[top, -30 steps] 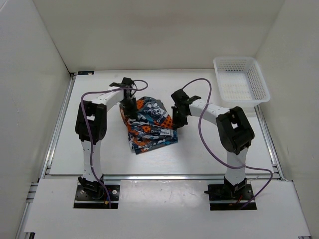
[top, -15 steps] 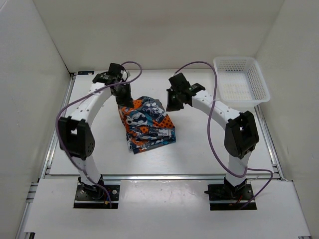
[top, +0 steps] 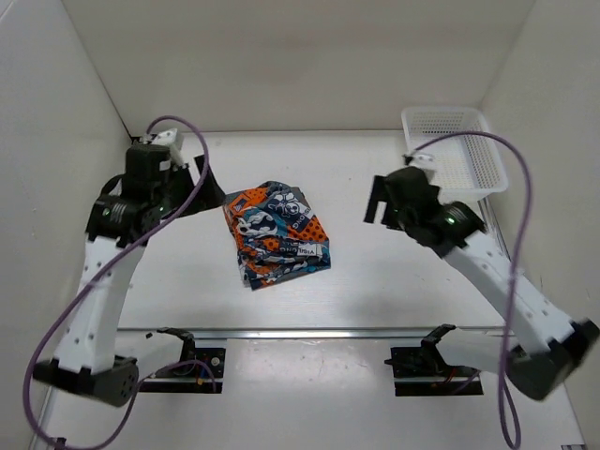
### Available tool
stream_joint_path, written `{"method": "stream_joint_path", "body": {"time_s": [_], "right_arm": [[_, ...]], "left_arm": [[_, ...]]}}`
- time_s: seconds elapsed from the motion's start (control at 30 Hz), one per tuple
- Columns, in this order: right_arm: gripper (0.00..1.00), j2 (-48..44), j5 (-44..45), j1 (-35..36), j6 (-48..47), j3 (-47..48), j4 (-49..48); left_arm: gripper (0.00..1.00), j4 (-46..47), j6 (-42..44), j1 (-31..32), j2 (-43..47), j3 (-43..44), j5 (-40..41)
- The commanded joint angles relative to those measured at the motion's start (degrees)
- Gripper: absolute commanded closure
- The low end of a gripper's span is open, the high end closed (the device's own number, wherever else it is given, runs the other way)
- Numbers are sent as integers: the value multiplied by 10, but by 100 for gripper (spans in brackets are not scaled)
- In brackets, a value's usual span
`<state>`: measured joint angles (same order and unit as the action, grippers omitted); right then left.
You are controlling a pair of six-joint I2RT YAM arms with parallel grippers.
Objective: Fold and stack the shorts
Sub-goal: Fold the shorts
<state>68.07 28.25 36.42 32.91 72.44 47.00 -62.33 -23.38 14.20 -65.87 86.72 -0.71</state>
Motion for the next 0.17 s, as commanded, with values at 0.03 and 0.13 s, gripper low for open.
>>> {"method": "stream_joint_path", "body": {"time_s": [0.03, 0.13], "right_arm": [[1, -101, 130, -4, 43, -41, 94], [1, -154, 136, -4, 48, -64, 122]], "left_arm": [[0, -17, -24, -2, 80, -15, 44], [0, -11, -38, -2, 126, -42, 39]]}}
